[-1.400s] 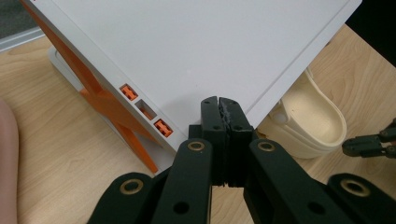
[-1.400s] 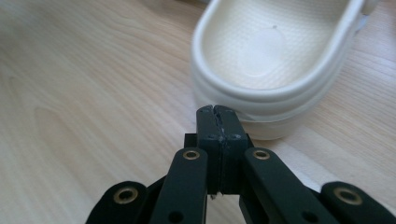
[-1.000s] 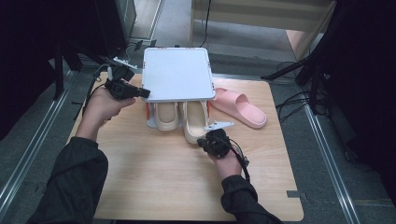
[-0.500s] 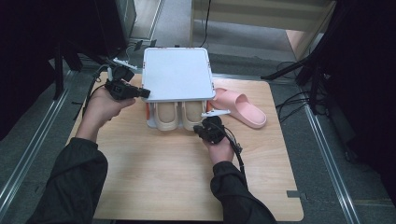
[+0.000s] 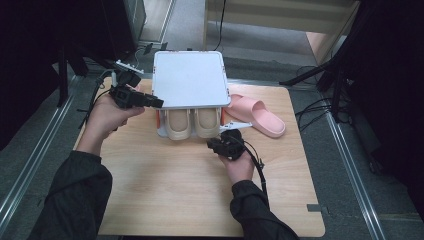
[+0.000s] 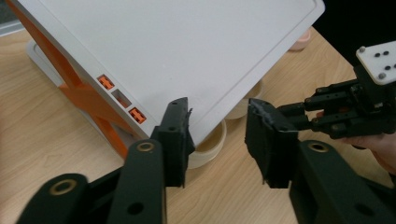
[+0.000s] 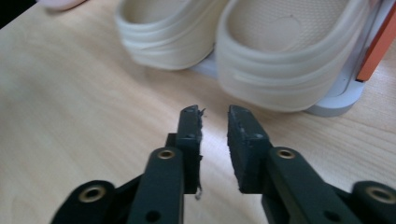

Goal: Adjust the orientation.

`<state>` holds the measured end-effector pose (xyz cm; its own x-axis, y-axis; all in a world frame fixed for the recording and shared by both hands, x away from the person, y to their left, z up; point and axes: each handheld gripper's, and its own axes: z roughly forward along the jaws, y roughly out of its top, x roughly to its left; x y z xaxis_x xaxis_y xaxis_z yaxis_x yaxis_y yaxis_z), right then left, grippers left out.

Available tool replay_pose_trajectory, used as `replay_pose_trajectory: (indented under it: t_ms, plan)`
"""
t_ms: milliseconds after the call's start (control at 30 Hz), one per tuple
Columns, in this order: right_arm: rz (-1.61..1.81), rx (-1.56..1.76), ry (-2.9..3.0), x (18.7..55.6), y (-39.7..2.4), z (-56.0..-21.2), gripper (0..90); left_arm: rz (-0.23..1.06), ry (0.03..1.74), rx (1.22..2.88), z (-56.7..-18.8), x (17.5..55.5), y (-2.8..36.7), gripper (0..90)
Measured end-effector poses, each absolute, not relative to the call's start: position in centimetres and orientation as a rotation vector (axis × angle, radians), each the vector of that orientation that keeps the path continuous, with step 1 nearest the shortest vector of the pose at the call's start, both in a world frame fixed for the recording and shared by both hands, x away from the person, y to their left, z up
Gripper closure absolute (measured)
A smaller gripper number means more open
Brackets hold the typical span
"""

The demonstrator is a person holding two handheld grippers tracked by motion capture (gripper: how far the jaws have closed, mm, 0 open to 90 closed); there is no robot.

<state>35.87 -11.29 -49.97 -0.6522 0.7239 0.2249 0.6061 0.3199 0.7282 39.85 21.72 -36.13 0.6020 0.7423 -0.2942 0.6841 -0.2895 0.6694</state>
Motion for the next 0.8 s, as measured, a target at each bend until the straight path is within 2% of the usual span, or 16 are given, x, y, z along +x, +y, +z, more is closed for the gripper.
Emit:
replay_pose_trajectory:
  t_ms: [67,100,133,267,500,800]
  plan:
    - [1.277,1.178,2.460,34.7,-11.9,-49.3,65.0,0.114,1.137,2.015,-35.8,39.3,22.3,46.7]
    - [1.277,1.178,2.460,34.7,-11.9,-49.3,65.0,0.114,1.137,2.015,-35.8,39.3,22.3,44.7]
    - [1.318,1.165,2.485,34.0,-12.4,-48.8,59.1,0.133,1.140,2.017,-35.8,38.9,22.7,42.0]
    - [1.350,1.102,2.494,32.5,-13.5,-48.0,51.6,0.144,1.139,2.015,-35.9,38.3,23.3,38.3]
    - [1.394,1.057,2.517,30.9,-14.8,-47.2,45.6,0.190,1.143,2.012,-36.5,37.2,24.4,36.8]
    - [1.411,1.019,2.510,29.8,-15.9,-47.5,44.8,0.262,1.180,1.970,-37.9,36.3,26.9,38.6]
